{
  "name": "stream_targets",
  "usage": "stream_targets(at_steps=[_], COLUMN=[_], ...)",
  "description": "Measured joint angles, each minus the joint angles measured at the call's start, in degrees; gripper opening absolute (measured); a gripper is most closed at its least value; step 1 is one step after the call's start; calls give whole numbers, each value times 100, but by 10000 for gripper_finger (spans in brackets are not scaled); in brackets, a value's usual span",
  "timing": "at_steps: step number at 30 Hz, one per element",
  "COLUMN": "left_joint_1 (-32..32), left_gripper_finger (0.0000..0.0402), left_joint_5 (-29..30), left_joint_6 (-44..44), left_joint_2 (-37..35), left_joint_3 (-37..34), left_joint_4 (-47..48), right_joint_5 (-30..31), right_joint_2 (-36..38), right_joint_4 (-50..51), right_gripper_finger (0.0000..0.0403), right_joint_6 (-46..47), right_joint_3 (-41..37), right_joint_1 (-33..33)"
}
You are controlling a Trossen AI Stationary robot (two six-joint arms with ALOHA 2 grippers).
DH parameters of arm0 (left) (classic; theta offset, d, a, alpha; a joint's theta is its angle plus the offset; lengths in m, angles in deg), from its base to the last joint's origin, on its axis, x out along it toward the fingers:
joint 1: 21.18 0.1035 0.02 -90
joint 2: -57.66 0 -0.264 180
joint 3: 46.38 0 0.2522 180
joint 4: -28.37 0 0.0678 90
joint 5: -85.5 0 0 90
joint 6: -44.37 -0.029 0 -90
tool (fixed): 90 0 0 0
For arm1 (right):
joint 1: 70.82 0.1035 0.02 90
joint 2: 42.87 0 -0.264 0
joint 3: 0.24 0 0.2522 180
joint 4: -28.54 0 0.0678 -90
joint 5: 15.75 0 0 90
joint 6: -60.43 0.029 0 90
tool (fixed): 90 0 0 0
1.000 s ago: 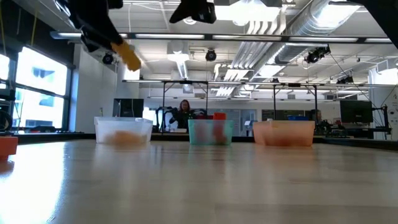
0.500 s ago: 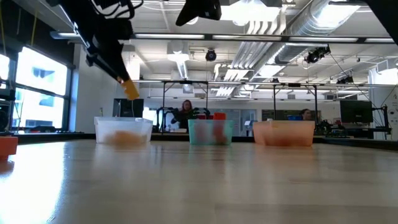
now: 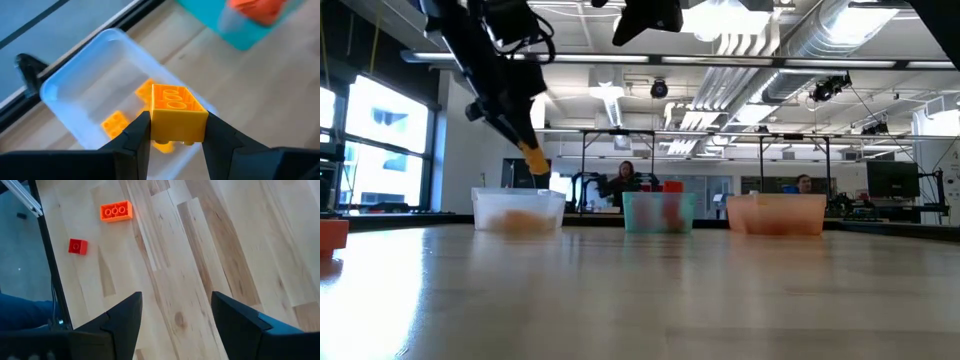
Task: Sort & place blocks by color
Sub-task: Put the yellow game piece into the transparent bin
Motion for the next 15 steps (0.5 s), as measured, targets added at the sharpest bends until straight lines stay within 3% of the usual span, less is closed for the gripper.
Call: stream_targets(at_steps=[7, 15], left_joint_1=[663, 987], left_gripper_finger=[130, 144], left_joint_5=[-8, -91], left_joint_6=[-226, -413], left_joint_2=[713, 1230], left_joint_3=[0, 0], left_joint_4=[-143, -668], right_joint_5=[80, 209], right_joint_2=[0, 0], right_joint_4=[46, 226], right_gripper_finger=[225, 225], right_joint_6=[4, 118], right_joint_3=[0, 0], right_joint_1=[0, 2])
